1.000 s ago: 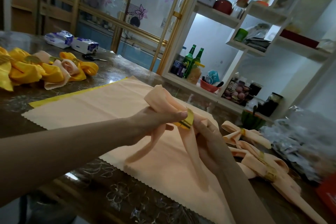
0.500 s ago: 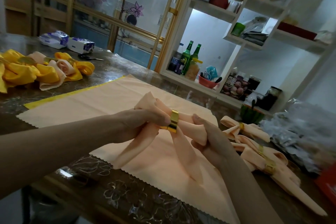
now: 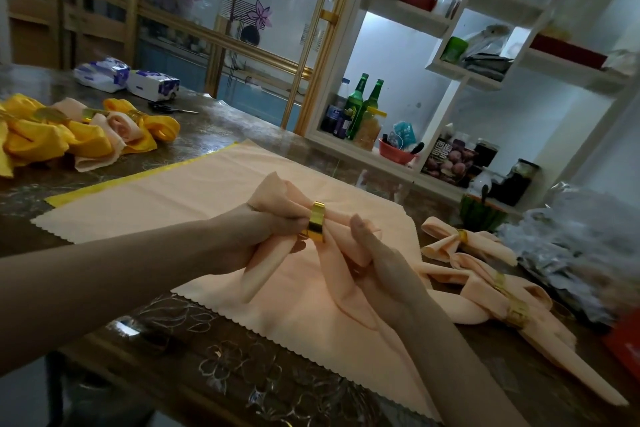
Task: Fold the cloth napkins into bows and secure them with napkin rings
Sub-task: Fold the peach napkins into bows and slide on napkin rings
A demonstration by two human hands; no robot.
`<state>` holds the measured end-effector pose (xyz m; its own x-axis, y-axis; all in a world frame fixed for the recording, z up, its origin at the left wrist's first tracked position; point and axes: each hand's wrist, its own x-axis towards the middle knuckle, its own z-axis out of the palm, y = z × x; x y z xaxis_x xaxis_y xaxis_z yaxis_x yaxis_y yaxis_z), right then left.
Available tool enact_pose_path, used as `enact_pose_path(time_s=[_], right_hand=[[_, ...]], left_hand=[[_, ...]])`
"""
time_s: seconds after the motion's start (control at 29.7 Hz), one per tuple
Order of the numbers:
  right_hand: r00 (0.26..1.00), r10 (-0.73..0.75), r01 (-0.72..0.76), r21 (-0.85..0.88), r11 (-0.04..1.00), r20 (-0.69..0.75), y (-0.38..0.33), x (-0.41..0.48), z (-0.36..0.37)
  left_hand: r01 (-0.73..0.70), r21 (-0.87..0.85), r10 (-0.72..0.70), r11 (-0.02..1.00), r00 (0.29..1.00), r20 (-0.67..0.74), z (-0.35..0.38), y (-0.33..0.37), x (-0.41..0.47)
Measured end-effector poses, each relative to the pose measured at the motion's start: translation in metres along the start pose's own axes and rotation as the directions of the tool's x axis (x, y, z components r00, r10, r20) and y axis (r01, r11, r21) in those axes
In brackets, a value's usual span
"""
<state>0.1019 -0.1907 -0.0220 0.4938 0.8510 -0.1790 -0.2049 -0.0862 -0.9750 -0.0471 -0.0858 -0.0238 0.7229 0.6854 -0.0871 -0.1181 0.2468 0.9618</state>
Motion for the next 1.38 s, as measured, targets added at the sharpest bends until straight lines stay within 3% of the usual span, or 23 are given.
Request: enact_pose_path(time_s=[0.13, 0.27, 0.4, 0.57, 0.71, 0.84, 0.98, 1.18, 1.38], right_hand=[[0.992, -0.109, 0.106, 0.049, 0.993, 0.056, -0.002, -0.001, -0.001], [0.966, -0.225, 0.238, -0.089, 0.967, 0.13, 0.001, -0.002, 0.003], [0.925, -0.329, 0.348, -0.074, 0.935, 0.19, 0.002, -0.003, 0.004], [0.986, -0.123, 0.141, -0.17, 0.975, 0.112, -0.001, -0.009, 0.006], [0.991, 0.058, -0.062, 0.027, 0.998, 0.122, -0.001, -0.008, 0.008], [0.982, 0.063, -0.105, 0.235, 0.966, 0.179, -0.003, -0.009, 0.008], [0.972, -0.016, -0.071, 0.356, 0.932, 0.234, -0.004, -0.01, 0.012], [0.967, -0.018, -0.106, 0.464, 0.879, 0.254, 0.0, -0.009, 0.013], [0.98, -0.079, 0.009, 0.36, 0.933, 0.18, -0.004, -0.016, 0.018]], left_hand=[[-0.048, 0.116, 0.054, 0.992, 0.997, -0.049, 0.007, -0.003, -0.008], [-0.053, 0.3, 0.081, 0.953, 0.993, -0.083, 0.005, -0.004, -0.013], [-0.078, 0.385, 0.104, 0.92, 0.994, -0.046, 0.004, 0.001, -0.016], [-0.117, 0.58, 0.133, 0.806, 0.991, 0.015, 0.002, 0.0, -0.015], [-0.176, 0.652, 0.161, 0.738, 0.983, 0.084, -0.002, 0.0, -0.016], [-0.19, 0.598, 0.119, 0.779, 0.981, 0.156, 0.002, 0.008, -0.02], [-0.09, 0.338, 0.077, 0.937, 0.996, 0.049, 0.016, 0.02, -0.017], [-0.073, 0.064, 0.08, 0.995, 0.99, -0.117, 0.024, 0.011, -0.011], [-0.024, 0.009, 0.025, 1.0, 0.999, -0.043, 0.015, 0.011, -0.007]])
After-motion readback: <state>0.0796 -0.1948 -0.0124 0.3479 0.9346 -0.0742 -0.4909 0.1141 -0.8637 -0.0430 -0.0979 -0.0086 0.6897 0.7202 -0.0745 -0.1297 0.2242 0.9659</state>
